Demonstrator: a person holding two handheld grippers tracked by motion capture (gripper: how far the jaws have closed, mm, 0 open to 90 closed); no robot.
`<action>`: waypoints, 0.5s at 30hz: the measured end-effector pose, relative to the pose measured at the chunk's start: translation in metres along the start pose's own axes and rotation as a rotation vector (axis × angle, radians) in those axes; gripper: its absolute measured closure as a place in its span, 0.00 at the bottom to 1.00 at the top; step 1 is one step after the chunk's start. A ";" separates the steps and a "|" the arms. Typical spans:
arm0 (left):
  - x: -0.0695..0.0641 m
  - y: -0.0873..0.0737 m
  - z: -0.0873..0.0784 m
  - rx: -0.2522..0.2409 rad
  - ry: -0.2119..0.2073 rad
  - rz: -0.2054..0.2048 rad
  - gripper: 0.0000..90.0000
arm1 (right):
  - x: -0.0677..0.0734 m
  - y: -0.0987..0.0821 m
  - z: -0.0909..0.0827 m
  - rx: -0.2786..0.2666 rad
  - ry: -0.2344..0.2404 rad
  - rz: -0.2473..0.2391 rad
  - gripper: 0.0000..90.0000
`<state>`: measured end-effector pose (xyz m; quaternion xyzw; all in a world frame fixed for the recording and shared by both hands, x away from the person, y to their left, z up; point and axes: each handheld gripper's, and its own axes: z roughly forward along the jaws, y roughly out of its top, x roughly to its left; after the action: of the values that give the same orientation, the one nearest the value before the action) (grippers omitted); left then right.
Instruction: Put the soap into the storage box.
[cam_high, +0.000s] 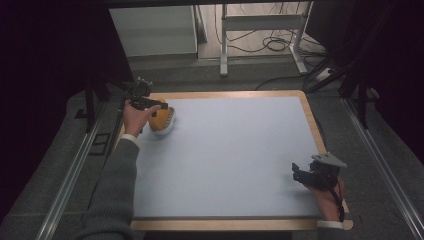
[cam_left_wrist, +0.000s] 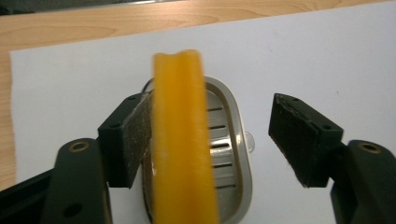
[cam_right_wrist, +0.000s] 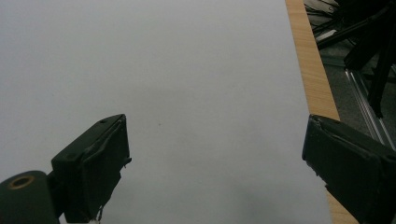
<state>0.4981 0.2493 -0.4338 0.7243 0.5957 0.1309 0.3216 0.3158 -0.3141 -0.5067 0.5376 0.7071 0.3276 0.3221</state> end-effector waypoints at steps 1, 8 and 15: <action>-0.001 0.000 -0.002 -0.004 -0.002 0.005 0.30 | 0.000 0.000 0.000 0.002 0.002 -0.005 0.08; -0.012 -0.008 -0.016 -0.043 -0.055 0.047 0.28 | 0.002 0.000 0.000 0.002 0.002 -0.008 0.08; -0.022 -0.028 -0.023 -0.078 -0.112 0.083 0.26 | 0.002 0.000 0.000 0.000 -0.004 -0.007 0.08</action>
<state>0.4576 0.2378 -0.4296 0.7413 0.5409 0.1264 0.3767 0.3149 -0.3120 -0.5068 0.5355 0.7084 0.3256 0.3247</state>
